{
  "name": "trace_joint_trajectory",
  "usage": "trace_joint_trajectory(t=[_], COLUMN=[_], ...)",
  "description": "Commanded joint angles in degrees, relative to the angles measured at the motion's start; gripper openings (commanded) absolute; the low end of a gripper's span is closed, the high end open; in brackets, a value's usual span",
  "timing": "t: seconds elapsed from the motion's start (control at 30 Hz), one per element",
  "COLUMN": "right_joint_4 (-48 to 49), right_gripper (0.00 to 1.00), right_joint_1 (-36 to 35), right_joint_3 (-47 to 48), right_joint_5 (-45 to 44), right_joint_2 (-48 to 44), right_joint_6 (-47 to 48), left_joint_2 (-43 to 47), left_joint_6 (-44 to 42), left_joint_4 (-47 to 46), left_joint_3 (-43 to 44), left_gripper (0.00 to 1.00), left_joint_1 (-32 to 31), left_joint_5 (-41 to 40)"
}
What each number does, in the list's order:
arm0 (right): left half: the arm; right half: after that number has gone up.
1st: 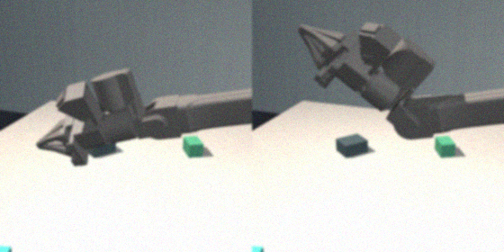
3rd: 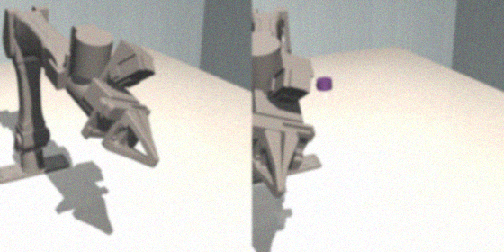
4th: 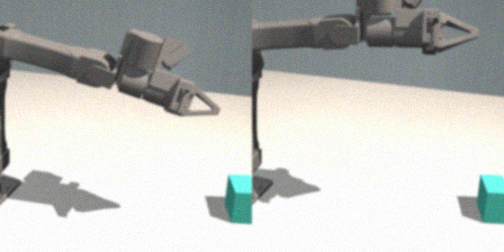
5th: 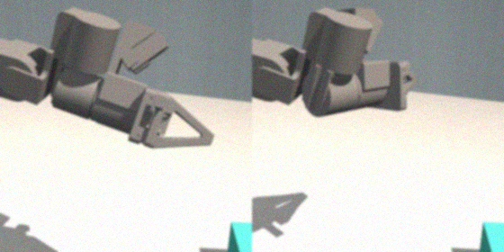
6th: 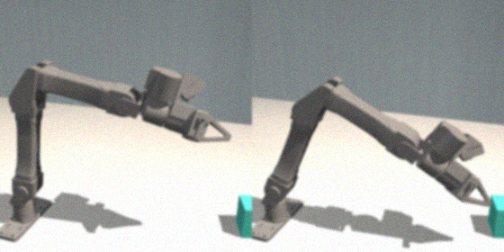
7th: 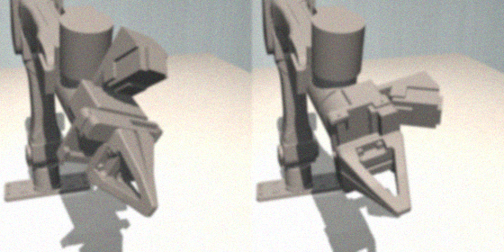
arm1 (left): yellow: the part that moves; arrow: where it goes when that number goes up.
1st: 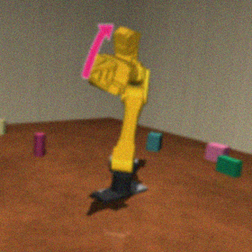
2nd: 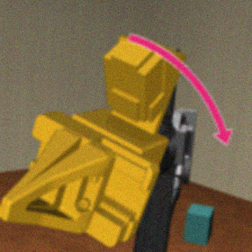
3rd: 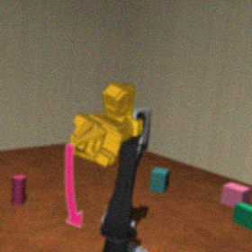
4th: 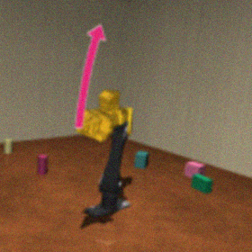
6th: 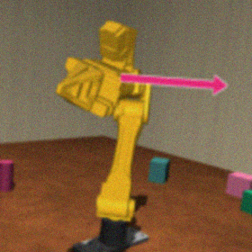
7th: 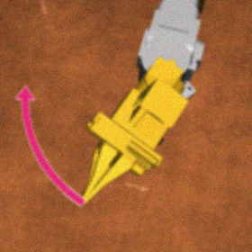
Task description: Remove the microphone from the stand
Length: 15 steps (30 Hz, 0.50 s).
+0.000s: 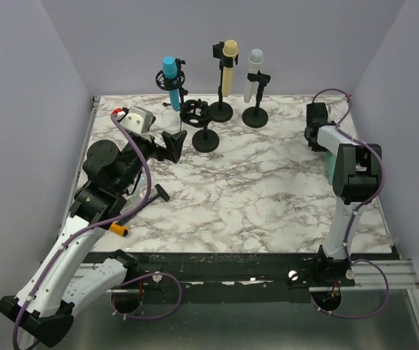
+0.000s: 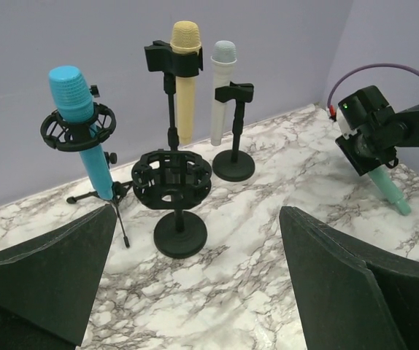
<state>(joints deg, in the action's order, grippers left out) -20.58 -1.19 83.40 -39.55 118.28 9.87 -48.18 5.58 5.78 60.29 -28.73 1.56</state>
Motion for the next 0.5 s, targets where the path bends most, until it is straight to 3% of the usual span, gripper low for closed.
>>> trace_joint_trajectory(t=[0.0,0.47], right_joint_4=[-1.0,-2.9], right_gripper=[0.09,0.18], right_joint_1=[0.9,2.8], right_joint_3=[-0.1,0.2], right_joint_5=[6.3,9.7], right_joint_2=[0.9,2.8], right_joint_6=[-0.4,-2.0], left_joint_2=[0.1,1.9], left_joint_6=[-0.8,-3.7], left_joint_4=[-0.5,-1.5], left_joint_3=[0.8,-0.6], left_gripper=[0.98,0.99], left_joint_1=[-0.5,-2.5], left_joint_5=[-0.3,-6.6])
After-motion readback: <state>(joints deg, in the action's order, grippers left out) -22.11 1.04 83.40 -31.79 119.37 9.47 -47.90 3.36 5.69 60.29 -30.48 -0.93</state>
